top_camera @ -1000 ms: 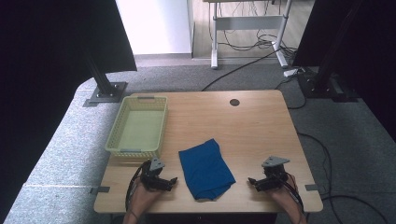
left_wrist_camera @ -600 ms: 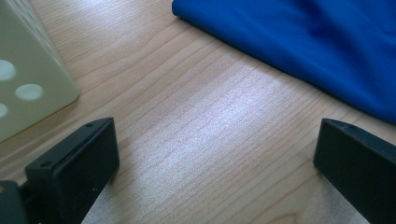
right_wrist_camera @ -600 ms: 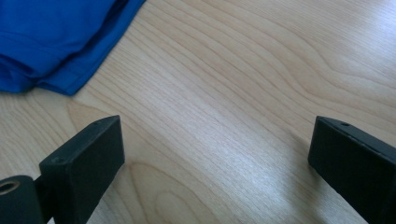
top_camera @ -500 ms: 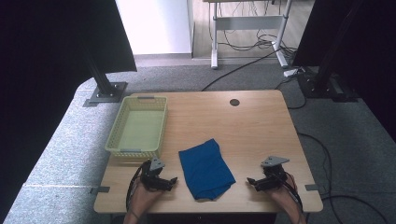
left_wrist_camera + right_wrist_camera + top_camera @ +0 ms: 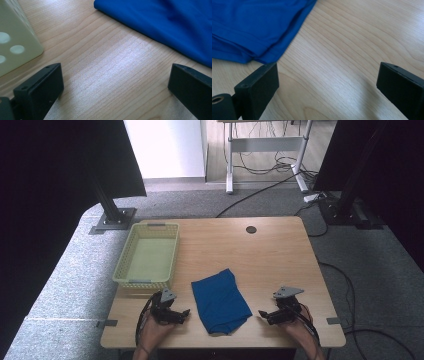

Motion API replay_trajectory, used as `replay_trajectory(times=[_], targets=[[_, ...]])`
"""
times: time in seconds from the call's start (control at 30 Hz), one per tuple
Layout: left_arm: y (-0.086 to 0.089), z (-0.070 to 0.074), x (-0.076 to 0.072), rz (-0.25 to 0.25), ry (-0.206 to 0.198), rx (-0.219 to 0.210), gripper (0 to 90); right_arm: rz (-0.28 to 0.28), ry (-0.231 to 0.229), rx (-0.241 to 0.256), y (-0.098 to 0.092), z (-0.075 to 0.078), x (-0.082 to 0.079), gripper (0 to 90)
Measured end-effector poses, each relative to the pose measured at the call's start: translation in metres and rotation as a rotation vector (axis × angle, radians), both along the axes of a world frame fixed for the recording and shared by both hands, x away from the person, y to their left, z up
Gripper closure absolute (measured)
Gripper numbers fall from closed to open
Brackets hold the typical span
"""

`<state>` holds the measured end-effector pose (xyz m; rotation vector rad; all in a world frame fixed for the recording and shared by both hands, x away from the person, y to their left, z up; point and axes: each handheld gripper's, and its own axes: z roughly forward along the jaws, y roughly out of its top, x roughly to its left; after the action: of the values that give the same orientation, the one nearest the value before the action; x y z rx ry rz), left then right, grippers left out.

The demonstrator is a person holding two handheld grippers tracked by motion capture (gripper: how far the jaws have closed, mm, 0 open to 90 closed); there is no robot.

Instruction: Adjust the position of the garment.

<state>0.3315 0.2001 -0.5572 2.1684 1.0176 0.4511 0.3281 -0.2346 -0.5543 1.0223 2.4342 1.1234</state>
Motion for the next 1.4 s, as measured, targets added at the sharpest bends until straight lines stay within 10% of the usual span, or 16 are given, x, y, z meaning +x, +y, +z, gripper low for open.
replay_trajectory(times=[1.4], targets=[[-0.001, 0.000, 0.001, 0.008, -0.001, -0.001, 0.0, 0.277, -0.009, -0.007, 0.089, 0.011, 0.002, 10.8]])
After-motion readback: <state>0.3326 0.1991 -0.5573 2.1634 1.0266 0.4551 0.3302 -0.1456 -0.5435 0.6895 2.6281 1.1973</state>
